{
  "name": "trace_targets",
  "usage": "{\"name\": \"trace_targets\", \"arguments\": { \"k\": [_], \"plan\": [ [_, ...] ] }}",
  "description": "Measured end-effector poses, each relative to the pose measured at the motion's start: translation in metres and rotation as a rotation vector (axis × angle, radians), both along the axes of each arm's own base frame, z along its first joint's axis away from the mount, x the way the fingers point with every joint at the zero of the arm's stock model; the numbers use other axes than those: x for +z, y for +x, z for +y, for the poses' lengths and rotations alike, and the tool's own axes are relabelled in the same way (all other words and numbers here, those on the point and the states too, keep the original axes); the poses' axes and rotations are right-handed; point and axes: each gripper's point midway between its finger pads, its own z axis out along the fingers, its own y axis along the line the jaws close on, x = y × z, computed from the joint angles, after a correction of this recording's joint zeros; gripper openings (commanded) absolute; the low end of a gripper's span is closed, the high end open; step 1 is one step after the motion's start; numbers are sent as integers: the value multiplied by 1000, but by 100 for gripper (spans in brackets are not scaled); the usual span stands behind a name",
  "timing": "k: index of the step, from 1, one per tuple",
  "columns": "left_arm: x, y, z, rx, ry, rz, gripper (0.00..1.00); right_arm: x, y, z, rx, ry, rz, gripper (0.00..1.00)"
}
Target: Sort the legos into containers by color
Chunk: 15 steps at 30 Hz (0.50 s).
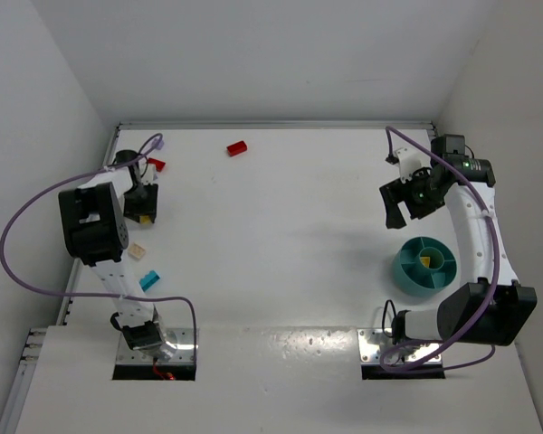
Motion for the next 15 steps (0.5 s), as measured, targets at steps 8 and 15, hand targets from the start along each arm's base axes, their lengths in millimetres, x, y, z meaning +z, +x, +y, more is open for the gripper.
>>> {"name": "trace_targets", "arguments": {
  "k": [8, 15],
  "plan": [
    [-1, 1, -3, 29, -6, 3, 23, 0, 0, 0, 0, 0, 0, 84],
    [0, 2, -8, -21, -9, -11, 0, -3, -1, 6, 10, 34, 7, 84]
  ]
}}
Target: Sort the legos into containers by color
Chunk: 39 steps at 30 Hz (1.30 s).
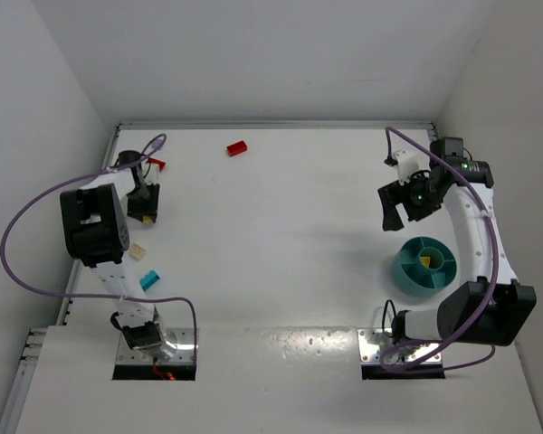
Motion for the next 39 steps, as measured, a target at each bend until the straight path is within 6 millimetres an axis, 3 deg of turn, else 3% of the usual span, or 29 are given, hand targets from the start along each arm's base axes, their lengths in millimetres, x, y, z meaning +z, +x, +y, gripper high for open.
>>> {"name": "trace_targets", "arguments": {
  "k": [4, 9, 13, 15, 19, 22, 25, 29, 36, 39],
  "plan": [
    [1, -4, -25, -102, -20, -38, 0, -18, -17, 16, 15, 86, 74, 83],
    [18, -15, -93, -308, -98, -82, 0, -25, -34, 39, 16, 217, 149, 83],
    [66, -7, -160, -519, -148, -235, 0, -19, -34, 58, 25, 341, 175, 83],
    [98, -13, -205, -665, -192, -328, 0, -16, -31, 70, 33, 419, 210, 83],
    [151, -48, -287, -939, -309, -467, 0, -14, -23, 90, 26, 565, 272, 80],
    [172, -84, -334, -1094, -402, -502, 0, -9, -15, 103, 13, 678, 302, 80],
    [177, -113, -369, -1201, -475, -479, 0, -4, -9, 111, 8, 749, 316, 84],
    [175, -135, -412, -1297, -532, -430, 0, 15, -1, 119, 29, 817, 288, 91],
    [168, -147, -451, -1371, -507, -383, 0, 22, -12, 134, 44, 864, 310, 91],
    [169, -152, -461, -1395, -491, -383, 0, 22, -18, 139, 48, 863, 324, 87]
  ]
}}
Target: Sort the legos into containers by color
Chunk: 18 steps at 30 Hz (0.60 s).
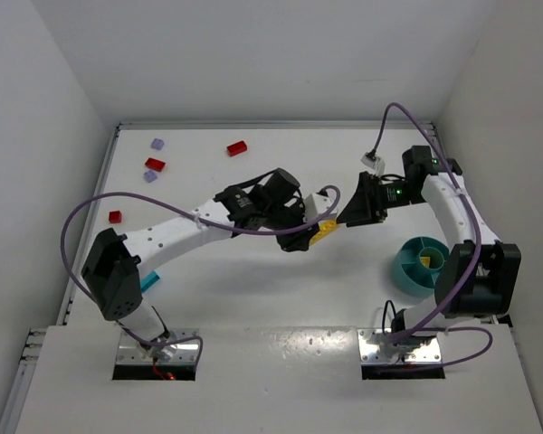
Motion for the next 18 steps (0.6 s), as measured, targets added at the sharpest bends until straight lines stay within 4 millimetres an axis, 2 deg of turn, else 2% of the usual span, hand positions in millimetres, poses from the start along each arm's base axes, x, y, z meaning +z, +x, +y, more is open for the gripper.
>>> {"name": "trace_targets", "arguments": {
  "k": [8, 18],
  "plan": [
    [-3, -8, -16, -36, 27, -28, 0, -6, 1, 10, 12, -8, 20, 69],
    [-6, -1, -16, -9, 51, -54, 0, -23, -4, 17, 38, -40, 65, 41]
  ]
}}
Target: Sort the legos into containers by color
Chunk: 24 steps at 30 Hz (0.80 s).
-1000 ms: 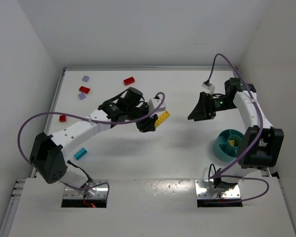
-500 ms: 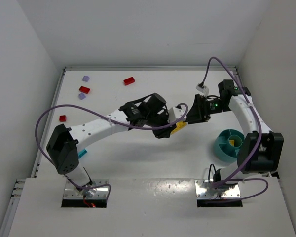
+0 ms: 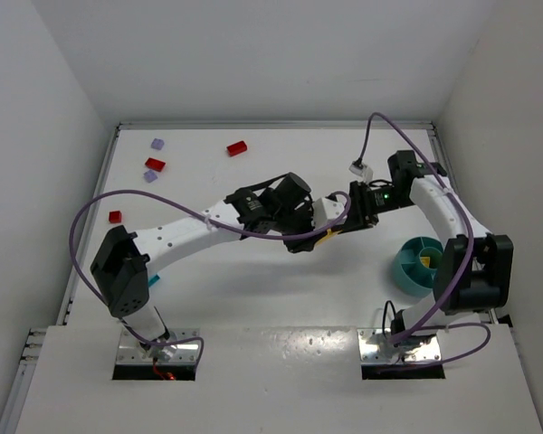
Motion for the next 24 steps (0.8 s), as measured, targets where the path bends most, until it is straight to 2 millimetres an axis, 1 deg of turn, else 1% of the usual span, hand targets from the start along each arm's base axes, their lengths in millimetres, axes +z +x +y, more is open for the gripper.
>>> {"name": "trace_targets", "arguments": {
  "k": [1, 3, 4, 5, 6, 7, 9, 10, 11, 12, 13, 16, 19, 21, 24],
  "plan": [
    [0, 1, 0, 4, 2, -4, 0, -2, -2, 0, 1, -3, 5, 33],
    [0, 3, 0, 12, 2, -8, 0, -7, -5, 0, 3, -15, 16, 21],
    [-1, 3, 1, 16, 5, -10, 0, -8, -5, 0, 0, -19, 24, 9],
    [-2, 4, 1, 20, 7, -13, 3, -8, -6, 0, -4, -18, 31, 4],
    [-3, 5, 1, 23, 10, -14, 6, -8, -6, 0, -6, -19, 36, 0],
    [-4, 5, 1, 26, 10, -17, 10, -9, -6, -1, -10, -28, 40, 0],
    [-4, 5, 0, 34, 11, -22, 25, -10, -6, -1, -12, -36, 41, 0],
    [-6, 6, 0, 38, 12, -22, 35, -10, -6, -2, -12, -37, 40, 0],
    [-6, 6, 1, 41, 12, -22, 62, -10, -6, -2, -13, -40, 40, 0],
    [-7, 6, 1, 43, 12, -24, 85, -9, -5, -3, -13, -44, 39, 0],
    [-7, 7, 2, 51, 14, -28, 100, -10, -4, -4, -9, -61, 26, 0],
    [-7, 9, 13, 87, 25, -29, 100, -9, 6, -17, -18, -139, -33, 0],
    [2, 14, 31, 137, 7, -26, 100, -7, 20, -37, -42, -246, -122, 0],
    [15, 25, 50, 201, -27, -26, 100, -6, 25, -58, -64, -343, -183, 0],
    [42, 50, 86, 334, -92, -49, 100, 0, 27, -96, -92, -511, -276, 0]
  ]
}}
